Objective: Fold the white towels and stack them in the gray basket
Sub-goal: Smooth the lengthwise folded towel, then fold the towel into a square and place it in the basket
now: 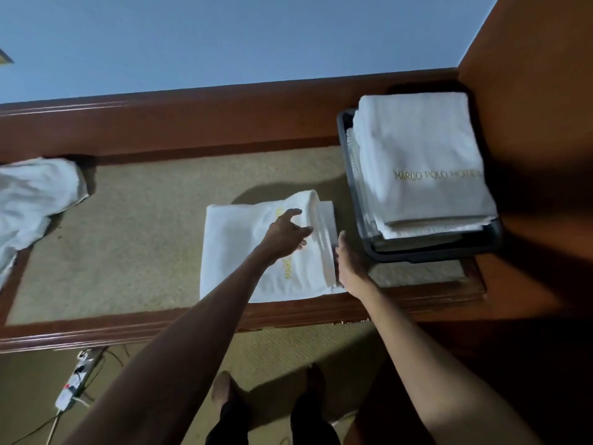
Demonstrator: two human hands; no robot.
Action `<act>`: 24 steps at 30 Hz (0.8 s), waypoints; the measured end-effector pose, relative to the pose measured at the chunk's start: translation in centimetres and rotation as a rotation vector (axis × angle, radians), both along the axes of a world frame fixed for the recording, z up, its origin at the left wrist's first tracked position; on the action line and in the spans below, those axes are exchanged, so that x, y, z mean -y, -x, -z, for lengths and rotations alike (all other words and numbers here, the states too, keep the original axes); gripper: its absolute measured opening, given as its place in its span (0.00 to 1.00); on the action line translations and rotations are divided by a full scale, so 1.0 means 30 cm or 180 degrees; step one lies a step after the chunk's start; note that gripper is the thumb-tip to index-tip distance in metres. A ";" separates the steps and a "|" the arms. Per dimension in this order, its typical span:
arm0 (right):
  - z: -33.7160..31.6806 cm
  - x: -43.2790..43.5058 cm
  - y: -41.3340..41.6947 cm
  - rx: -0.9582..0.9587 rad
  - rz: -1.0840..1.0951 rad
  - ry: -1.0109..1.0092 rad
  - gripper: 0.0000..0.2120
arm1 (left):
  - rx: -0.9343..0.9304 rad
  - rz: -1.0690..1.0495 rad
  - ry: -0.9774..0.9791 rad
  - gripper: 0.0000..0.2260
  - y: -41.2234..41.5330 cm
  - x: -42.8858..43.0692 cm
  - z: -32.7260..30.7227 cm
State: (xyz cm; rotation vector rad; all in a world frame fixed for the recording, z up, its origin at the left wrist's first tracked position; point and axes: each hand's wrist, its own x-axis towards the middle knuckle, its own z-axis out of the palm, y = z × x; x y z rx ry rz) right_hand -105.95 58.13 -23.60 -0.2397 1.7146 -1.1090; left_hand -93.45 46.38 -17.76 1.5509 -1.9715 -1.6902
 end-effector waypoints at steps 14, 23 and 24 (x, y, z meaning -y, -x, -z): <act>0.035 -0.013 0.027 -0.1078 -0.1114 -0.0819 0.42 | 0.1402 -0.0822 0.1029 0.19 -0.445 0.129 0.048; 0.029 0.001 -0.018 -0.1388 -0.1001 -0.1013 0.37 | 0.1409 -0.0699 -0.0271 0.30 -0.568 0.080 0.141; 0.030 0.000 -0.019 -0.1400 -0.0965 -0.1043 0.38 | 0.1391 -0.0695 -0.0222 0.30 -0.572 0.080 0.149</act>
